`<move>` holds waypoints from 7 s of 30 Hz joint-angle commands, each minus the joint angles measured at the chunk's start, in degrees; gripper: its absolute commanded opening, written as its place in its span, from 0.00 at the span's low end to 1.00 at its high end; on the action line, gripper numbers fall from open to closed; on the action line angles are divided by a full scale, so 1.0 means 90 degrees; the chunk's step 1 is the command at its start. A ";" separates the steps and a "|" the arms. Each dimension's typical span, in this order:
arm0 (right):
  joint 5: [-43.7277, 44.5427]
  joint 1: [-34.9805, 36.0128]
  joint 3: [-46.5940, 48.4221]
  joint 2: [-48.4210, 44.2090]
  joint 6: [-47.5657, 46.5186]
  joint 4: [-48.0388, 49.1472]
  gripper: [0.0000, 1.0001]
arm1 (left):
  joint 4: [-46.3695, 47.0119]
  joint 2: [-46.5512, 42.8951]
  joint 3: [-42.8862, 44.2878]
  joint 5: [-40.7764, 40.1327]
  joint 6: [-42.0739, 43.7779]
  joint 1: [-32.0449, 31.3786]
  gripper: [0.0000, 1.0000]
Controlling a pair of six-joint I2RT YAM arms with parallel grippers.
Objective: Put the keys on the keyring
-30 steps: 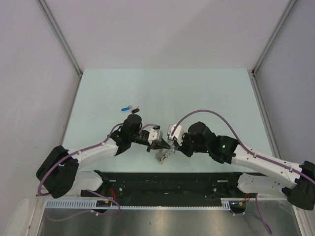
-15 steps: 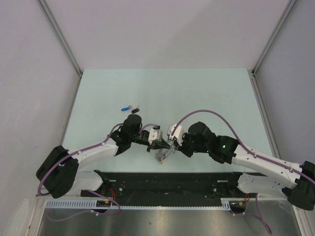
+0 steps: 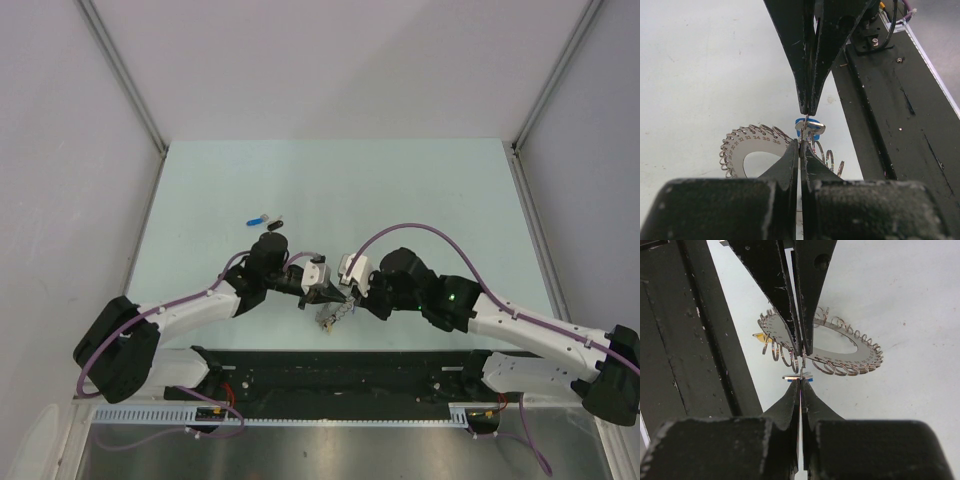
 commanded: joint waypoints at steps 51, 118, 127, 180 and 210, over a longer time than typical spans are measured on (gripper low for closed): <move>0.0172 0.0004 0.0062 0.0012 0.0090 0.0112 0.00 | 0.0099 -0.0066 0.0182 0.0275 0.0328 0.0026 0.00; -0.0443 -0.0114 0.0062 0.0148 0.0110 0.0444 0.00 | -0.0058 0.0090 0.0309 0.0568 0.0543 -0.0111 0.00; -0.0424 -0.0123 0.0062 0.0197 0.0110 0.0580 0.00 | -0.0155 0.0139 0.0377 0.0461 0.0543 -0.0140 0.00; 0.0329 -0.0377 -0.0201 -0.0447 0.0032 0.0864 0.37 | 0.0636 -0.0203 0.0211 -0.0379 -0.0961 -0.0062 0.00; -0.0121 -0.0533 -0.0211 -0.0252 -0.0037 0.0854 0.00 | 0.0655 -0.0163 0.0328 -0.0660 -0.1224 -0.0062 0.00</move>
